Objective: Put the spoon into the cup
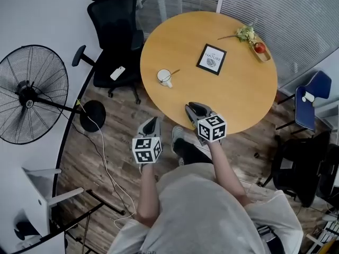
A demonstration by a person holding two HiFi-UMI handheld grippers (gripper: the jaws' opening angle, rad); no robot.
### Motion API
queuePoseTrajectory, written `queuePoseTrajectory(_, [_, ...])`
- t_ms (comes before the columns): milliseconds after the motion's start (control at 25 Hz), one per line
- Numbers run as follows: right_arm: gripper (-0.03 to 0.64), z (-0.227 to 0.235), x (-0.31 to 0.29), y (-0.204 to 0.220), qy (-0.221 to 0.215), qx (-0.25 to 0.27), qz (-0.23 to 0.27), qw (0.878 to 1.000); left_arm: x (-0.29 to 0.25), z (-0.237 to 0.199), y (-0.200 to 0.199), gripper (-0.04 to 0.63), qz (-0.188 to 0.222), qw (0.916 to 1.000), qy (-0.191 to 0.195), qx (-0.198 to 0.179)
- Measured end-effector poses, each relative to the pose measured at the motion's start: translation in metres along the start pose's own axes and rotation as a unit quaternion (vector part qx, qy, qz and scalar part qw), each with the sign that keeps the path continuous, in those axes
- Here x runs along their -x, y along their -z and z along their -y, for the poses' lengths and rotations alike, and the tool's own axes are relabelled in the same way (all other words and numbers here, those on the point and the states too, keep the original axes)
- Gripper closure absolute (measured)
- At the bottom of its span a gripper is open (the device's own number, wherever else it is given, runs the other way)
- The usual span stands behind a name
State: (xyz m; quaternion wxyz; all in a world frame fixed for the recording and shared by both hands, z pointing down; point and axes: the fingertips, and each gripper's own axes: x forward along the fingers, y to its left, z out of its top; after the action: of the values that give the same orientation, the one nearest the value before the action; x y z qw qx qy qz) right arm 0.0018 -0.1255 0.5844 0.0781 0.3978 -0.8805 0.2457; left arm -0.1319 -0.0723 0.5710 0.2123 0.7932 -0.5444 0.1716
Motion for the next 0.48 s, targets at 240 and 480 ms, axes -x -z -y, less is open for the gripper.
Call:
queuePoseTrajectory(240, [0.56,-0.01,0.015,-0.001,-0.004,0.025,0.0,1.0,0.01,0.01,0.002,0.586,0.015,0.9998,-0.003,0.01])
queuePoseTrajectory(480, [0.578,-0.013,0.034,0.004,-0.003,0.043,0.0,0.999,0.016,0.028,0.009,0.586,0.022,0.9997,0.003,0.012])
